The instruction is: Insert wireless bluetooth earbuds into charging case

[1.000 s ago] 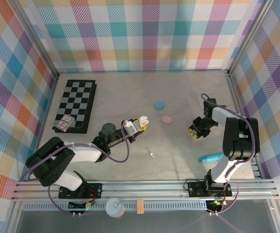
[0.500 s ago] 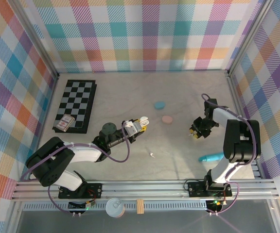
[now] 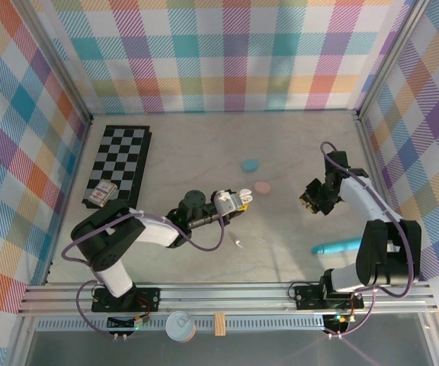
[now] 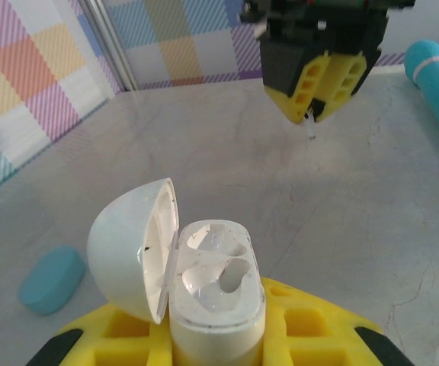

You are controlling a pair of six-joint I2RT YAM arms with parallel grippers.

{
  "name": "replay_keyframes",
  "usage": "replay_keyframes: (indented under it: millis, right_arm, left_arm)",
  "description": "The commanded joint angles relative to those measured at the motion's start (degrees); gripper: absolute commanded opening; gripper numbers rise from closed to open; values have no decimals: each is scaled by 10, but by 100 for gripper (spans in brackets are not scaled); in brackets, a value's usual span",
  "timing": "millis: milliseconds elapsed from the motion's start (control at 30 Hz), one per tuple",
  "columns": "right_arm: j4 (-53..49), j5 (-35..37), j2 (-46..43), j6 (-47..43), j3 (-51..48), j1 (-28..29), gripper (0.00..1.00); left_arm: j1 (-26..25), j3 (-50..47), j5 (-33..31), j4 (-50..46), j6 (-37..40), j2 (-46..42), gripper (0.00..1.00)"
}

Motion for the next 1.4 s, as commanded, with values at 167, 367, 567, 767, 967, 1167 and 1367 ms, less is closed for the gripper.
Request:
replay_keyframes:
  millis: [167, 367, 567, 767, 967, 1167, 1367]
  right_arm:
    - [-58, 19, -49, 18, 44, 56, 24]
    - [-68, 36, -57, 40, 74, 111, 23]
    - [-62, 45, -43, 55, 99, 152, 23]
    - [-46, 49, -25, 62, 117, 181, 23]
    - [-40, 50, -6, 64, 134, 203, 23]
    - [-38, 60, 5, 63, 139, 211, 23]
    - [-35, 64, 11, 62, 141, 216, 23]
  left_arm:
    - [-14, 54, -6, 42, -34, 60, 2]
    - [-18, 90, -3, 11, -55, 88, 2]
    - [-27, 110, -13, -23, -58, 98, 1]
    - [-36, 128, -4, -46, -81, 112, 1]
    - [-45, 152, 4, -74, -95, 120, 1]
    - [-47, 164, 7, -90, -107, 123, 1]
    - [-47, 173, 12, -96, -125, 120, 1]
